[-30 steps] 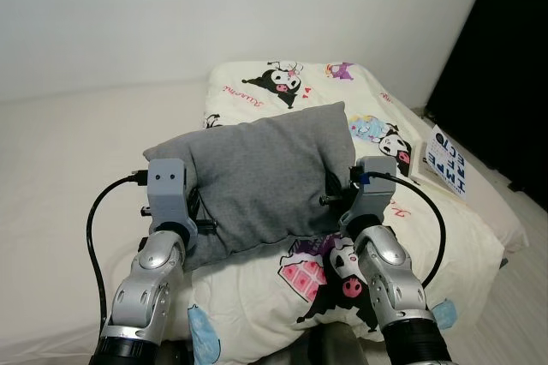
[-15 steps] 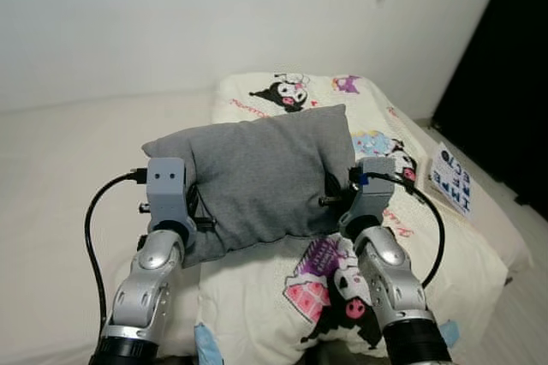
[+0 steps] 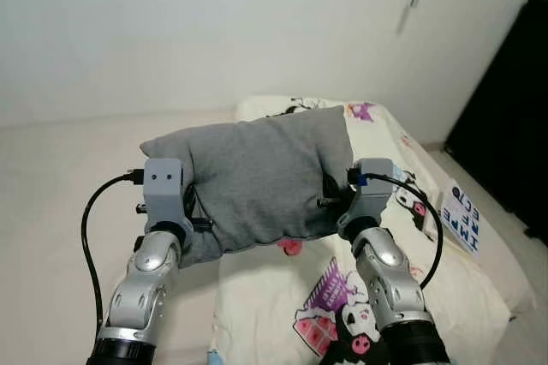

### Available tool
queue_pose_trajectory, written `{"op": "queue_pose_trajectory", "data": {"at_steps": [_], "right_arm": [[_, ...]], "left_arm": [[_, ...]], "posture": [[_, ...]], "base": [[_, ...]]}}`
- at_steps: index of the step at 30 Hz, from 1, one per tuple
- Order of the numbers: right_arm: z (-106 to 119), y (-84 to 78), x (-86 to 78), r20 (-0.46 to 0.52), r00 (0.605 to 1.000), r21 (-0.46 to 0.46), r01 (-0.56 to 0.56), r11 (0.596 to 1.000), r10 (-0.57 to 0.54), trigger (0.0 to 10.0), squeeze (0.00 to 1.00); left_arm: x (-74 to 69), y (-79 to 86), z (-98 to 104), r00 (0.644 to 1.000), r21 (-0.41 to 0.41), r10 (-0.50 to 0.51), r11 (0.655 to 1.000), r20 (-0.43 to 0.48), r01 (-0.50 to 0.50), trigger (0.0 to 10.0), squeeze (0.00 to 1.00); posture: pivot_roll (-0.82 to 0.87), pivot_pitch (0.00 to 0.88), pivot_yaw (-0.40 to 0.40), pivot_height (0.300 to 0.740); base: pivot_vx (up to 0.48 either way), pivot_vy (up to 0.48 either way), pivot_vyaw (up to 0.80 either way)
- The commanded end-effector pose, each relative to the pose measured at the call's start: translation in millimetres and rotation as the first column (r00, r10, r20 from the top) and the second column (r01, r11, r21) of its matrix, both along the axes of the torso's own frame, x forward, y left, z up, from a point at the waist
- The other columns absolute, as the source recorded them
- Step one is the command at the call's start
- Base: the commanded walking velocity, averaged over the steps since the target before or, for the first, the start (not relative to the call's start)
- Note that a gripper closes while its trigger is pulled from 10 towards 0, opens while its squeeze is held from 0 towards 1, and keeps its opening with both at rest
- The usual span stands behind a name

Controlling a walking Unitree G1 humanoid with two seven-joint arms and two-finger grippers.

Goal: Clean up the room

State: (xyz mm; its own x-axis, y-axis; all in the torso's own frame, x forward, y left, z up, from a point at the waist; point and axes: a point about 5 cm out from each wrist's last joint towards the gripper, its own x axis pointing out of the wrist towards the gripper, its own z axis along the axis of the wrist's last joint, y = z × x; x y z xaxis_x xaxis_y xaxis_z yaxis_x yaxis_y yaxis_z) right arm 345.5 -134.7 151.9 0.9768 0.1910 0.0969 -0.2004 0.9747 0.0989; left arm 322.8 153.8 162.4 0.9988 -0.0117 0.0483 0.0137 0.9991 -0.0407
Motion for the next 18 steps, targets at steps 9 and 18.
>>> {"op": "queue_pose_trajectory", "data": {"at_steps": [9,18], "right_arm": [[-7,9.7,-5.1,-0.023,0.999,0.013,-0.035,0.999,0.035,10.0,0.0],[-25,6.1,-11.9,-0.076,0.997,0.006,-0.022,1.0,0.022,10.0,0.0]], "left_arm": [[-1.9,4.9,4,0.999,0.025,-0.007,1.0,0.04,0.006,10.0,0.0],[-6.4,1.4,-11,0.997,0.074,-0.074,0.994,-0.008,0.074,10.0,0.0]], "posture": [[0.0,0.083,-0.044,0.736],[0.01,0.079,-0.04,0.74]], "base": [[0.0,0.0,0.0],[0.0,0.0,0.0]]}}
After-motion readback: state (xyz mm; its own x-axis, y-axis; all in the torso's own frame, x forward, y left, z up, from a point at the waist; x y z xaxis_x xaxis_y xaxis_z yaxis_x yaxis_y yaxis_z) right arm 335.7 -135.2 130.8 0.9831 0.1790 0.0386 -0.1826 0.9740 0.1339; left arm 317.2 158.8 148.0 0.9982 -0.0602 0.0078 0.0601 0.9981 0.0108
